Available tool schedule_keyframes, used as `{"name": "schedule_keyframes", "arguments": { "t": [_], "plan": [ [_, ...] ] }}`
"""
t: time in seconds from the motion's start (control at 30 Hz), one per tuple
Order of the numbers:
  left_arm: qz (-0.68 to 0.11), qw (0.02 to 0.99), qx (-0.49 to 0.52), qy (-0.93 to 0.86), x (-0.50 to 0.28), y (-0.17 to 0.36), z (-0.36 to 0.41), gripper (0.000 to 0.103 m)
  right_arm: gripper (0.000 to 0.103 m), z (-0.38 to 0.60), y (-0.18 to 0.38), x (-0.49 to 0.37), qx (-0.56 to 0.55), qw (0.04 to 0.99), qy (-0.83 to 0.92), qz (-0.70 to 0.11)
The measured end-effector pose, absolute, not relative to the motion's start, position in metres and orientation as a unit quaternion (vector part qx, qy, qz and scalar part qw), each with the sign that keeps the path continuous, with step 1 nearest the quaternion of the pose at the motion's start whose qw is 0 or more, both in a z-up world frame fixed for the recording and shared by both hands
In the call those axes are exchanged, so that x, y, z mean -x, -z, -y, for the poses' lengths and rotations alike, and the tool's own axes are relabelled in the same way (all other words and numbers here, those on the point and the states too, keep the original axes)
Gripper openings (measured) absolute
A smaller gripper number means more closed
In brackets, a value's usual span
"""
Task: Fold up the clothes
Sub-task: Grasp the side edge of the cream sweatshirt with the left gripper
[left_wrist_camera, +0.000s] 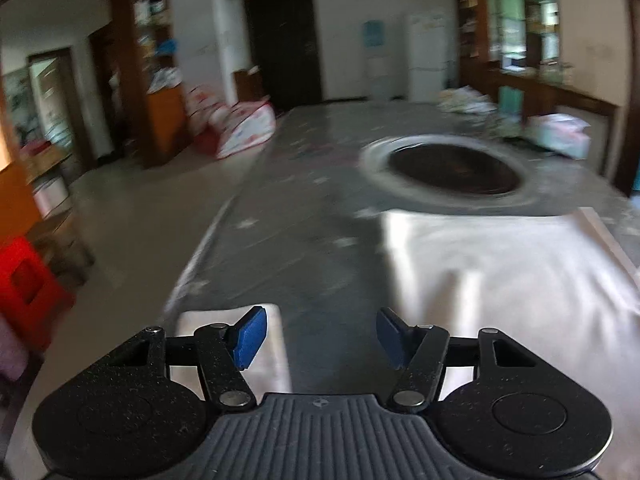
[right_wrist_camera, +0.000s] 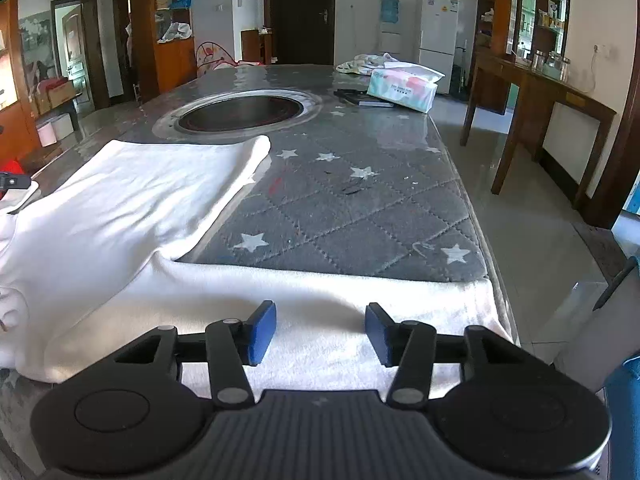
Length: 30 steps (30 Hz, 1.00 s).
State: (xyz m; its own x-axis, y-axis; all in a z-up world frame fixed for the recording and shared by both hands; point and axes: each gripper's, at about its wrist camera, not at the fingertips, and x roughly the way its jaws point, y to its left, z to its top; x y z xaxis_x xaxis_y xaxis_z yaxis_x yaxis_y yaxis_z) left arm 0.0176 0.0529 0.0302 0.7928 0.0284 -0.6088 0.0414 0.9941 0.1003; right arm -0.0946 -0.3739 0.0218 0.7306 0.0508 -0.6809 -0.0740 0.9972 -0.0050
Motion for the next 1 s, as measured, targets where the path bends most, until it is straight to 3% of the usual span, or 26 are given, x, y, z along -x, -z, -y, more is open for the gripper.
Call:
{"name": "schedule_keyframes", "arguments": {
  "t": [0.23, 0.43, 0.5, 0.57, 1.0],
  "plan": [
    [-0.348, 0.936, -0.037, -0.024, -0.042, -0.008, -0.075, 0.062, 0.054, 0.373, -0.022, 0.093, 0.015, 0.929, -0.029, -0.369],
    [-0.347, 0.937, -0.034, -0.008, -0.038, -0.009, -0.076, 0.032, 0.054, 0.372, -0.023, 0.093, 0.018, 0.929, -0.026, -0.370],
    [-0.346, 0.937, -0.036, -0.009, -0.035, -0.010, -0.076, 0.014, 0.055, 0.372, -0.023, 0.093, 0.019, 0.929, -0.027, -0.369],
    [-0.345, 0.938, -0.034, -0.013, -0.034, -0.011, -0.078, 0.008, 0.055, 0.372, -0.024, 0.094, 0.020, 0.929, -0.027, -0.369],
    [-0.275, 0.959, 0.024, -0.070, 0.019, -0.045, -0.138, 0.003, 0.055, 0.368, -0.029, 0.098, 0.022, 0.932, -0.031, -0.360]
  ]
}}
